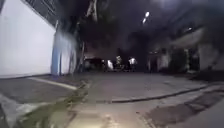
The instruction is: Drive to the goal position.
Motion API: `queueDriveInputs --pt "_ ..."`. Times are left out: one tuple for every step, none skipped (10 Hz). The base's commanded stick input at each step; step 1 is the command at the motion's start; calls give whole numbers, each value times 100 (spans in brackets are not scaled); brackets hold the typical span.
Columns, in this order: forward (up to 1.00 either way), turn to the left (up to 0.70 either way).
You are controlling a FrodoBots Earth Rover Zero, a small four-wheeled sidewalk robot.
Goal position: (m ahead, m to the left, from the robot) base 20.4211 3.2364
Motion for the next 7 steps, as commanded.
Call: queueDriveInputs --pt "70 0" --pt "70 0" --pt "70 0" --pt "70 0" --pt "70 0" --pt "70 0" --pt "70 16"
